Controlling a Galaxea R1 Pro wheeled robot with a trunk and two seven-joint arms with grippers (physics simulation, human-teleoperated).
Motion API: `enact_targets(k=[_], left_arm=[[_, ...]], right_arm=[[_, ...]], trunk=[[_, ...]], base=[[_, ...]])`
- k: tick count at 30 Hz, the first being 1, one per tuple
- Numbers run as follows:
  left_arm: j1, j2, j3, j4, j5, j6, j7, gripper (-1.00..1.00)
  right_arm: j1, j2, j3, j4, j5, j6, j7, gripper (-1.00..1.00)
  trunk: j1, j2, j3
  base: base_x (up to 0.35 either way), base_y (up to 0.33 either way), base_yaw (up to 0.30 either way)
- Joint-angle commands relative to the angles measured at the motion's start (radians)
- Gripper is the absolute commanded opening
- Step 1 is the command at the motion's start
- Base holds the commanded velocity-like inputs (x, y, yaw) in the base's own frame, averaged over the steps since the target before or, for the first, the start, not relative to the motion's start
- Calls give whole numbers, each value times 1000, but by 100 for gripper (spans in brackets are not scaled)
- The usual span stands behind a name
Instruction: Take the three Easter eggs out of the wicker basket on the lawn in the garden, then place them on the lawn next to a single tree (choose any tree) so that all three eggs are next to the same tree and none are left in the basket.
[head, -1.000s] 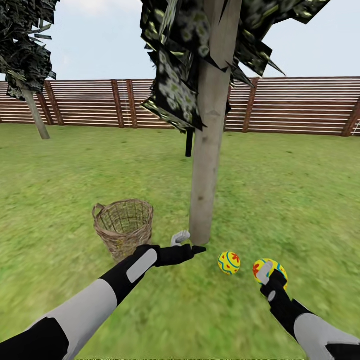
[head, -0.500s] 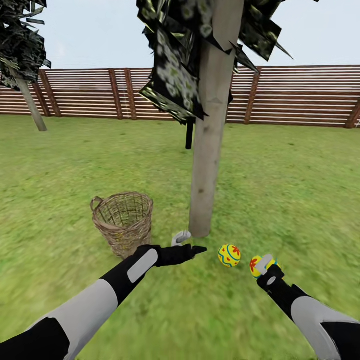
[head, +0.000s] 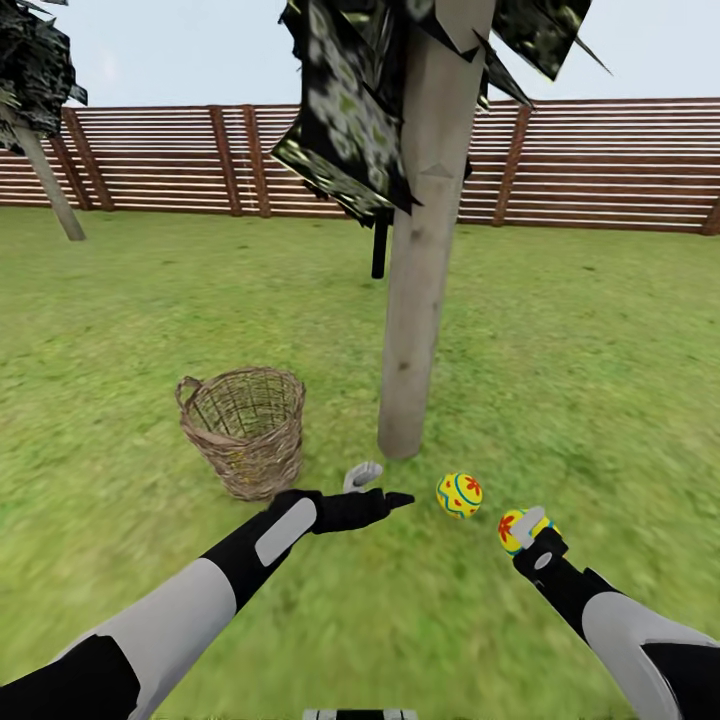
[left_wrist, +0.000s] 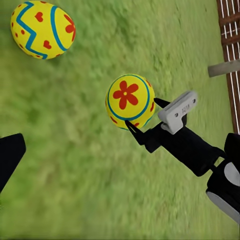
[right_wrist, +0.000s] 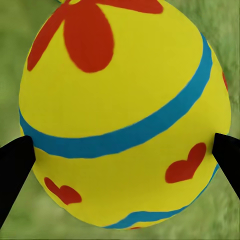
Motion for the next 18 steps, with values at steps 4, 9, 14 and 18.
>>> enact_targets(k=[4, 9, 14, 18], left_arm=[[-1, 0, -1, 1, 4, 3, -2, 100], [-1, 0, -1, 6, 3, 1, -2, 100], [-1, -1, -1, 27, 3, 1, -2, 100], [-1, -1, -1, 28, 2, 1, -2, 100]], right_arm=[[0, 0, 2, -1, 6, 5, -4, -100], [-1, 0, 2, -1, 6, 5, -4, -100], [0, 0, 2, -1, 6, 5, -5, -100], [0, 2, 2, -1, 6, 5, -5, -100]], trunk=[[2, -1, -16], [3, -2, -28], [3, -2, -28], [3, -2, -28]], base=[[0, 0, 0], [0, 0, 0], [71, -25, 0], [287, -146, 0]])
